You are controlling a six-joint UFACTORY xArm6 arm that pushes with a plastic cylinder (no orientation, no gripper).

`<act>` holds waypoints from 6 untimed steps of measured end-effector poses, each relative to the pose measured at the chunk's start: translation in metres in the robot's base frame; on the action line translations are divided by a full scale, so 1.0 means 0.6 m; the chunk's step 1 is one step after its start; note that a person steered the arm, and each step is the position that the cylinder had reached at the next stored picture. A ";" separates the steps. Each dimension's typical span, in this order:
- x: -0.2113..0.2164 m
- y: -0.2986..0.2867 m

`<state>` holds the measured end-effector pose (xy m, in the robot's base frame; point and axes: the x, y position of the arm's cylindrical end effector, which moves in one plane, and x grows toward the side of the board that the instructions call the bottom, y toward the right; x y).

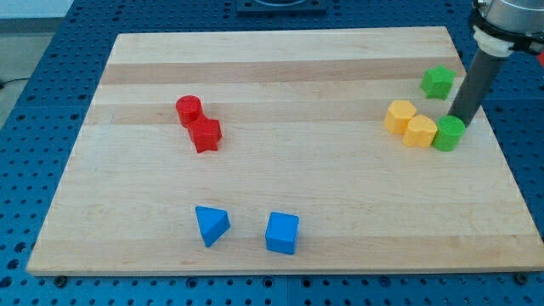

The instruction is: Separate the yellow blocks

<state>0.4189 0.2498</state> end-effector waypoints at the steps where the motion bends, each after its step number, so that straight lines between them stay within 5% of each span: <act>1: 0.001 -0.014; 6: -0.047 -0.105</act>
